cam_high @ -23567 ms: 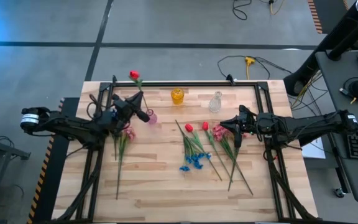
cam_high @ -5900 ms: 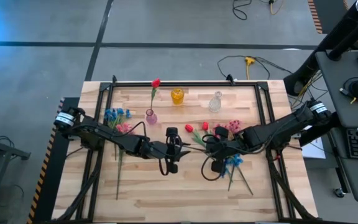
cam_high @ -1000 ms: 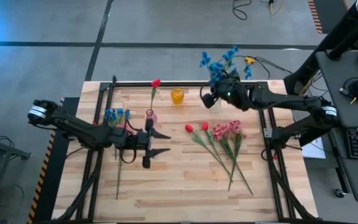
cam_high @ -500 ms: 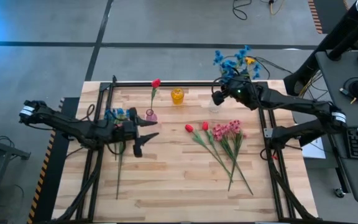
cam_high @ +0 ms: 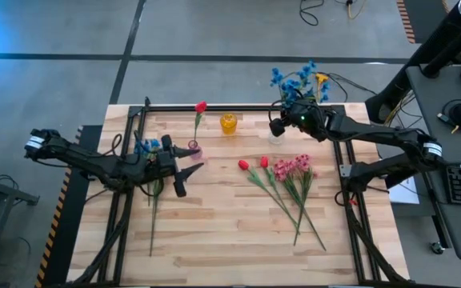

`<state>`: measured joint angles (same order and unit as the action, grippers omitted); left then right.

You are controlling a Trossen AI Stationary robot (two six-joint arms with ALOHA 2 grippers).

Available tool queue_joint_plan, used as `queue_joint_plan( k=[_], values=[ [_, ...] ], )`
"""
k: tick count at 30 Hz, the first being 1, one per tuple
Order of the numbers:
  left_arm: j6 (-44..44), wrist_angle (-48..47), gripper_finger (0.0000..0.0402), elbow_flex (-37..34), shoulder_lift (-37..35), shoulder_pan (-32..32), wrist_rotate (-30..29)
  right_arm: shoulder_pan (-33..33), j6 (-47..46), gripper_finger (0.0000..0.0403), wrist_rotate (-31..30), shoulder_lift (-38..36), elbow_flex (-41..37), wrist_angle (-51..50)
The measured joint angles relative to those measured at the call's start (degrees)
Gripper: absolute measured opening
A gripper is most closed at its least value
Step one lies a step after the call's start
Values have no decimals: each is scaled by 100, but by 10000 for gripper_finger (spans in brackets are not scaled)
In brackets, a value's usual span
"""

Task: Sort flowers into vase by color
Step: Put the right blue flowers into the transparent vase

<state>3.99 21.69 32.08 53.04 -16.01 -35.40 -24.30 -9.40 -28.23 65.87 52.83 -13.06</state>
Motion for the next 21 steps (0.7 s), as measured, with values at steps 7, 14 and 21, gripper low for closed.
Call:
queue_joint_plan(
  k=[7, 14, 21],
  values=[
    [0, -1, 184, 0, -2, 0, -16, -2, -33, 17, -15, 2, -101, 12],
    [0, -2, 184, 0, -2, 0, -16, -2, -58, 17, -26, 2, -359, 198],
    [0, -4, 184, 0, 2, 0, -16, -2, -69, 18, -28, 2, -465, 357]
  ],
)
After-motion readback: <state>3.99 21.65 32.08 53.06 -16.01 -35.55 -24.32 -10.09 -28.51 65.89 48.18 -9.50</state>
